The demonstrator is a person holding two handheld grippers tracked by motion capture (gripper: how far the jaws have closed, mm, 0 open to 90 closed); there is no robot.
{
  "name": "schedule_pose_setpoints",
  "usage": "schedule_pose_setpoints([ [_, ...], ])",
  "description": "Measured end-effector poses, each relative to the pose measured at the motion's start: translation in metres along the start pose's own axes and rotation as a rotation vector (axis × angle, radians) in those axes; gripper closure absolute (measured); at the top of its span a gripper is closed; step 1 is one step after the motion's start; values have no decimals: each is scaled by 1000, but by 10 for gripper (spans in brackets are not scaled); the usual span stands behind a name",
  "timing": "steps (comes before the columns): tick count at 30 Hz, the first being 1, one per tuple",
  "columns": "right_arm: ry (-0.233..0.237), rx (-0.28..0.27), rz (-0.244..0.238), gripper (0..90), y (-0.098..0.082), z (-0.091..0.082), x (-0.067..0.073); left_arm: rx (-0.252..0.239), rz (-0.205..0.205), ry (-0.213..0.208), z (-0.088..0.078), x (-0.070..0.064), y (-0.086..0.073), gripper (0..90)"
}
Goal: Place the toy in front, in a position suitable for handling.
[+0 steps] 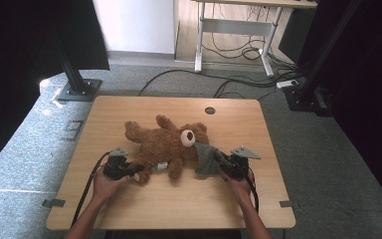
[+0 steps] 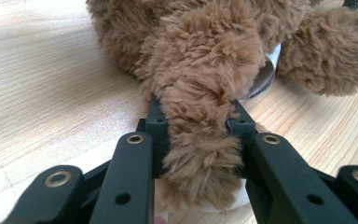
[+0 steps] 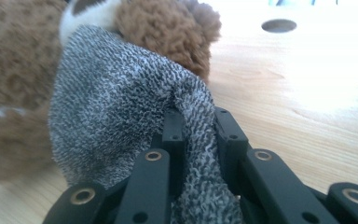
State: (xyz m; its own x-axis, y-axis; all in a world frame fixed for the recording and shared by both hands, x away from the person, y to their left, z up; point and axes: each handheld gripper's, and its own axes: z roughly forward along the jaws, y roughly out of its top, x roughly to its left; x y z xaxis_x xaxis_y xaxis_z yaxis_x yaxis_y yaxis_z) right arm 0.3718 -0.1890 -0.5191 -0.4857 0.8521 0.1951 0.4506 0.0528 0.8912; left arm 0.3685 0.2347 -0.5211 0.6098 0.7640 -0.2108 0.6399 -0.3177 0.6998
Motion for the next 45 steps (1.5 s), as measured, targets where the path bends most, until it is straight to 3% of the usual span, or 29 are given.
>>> schedule_pose_setpoints([
  [4,71,-37,-4,778,4,-3,10,-2,-2,-1,0,0,0,689],
  [9,164,-61,-51,778,15,0,33,-2,-3,-2,1,0,0,689],
  [25,375,-56,-147,778,48,39,111,-1,-8,-1,2,-1,1,687],
  [27,386,-42,-158,778,48,45,119,0,-7,1,2,-1,1,686],
  [32,399,70,-208,777,31,76,142,-1,-7,1,2,-1,0,686],
  [35,394,97,-205,775,21,87,148,-3,-8,2,2,-1,0,686],
  [41,366,125,-197,774,12,92,144,0,-5,2,2,-2,0,687],
  [45,334,96,-203,774,10,82,138,1,0,0,1,-2,-1,687],
])
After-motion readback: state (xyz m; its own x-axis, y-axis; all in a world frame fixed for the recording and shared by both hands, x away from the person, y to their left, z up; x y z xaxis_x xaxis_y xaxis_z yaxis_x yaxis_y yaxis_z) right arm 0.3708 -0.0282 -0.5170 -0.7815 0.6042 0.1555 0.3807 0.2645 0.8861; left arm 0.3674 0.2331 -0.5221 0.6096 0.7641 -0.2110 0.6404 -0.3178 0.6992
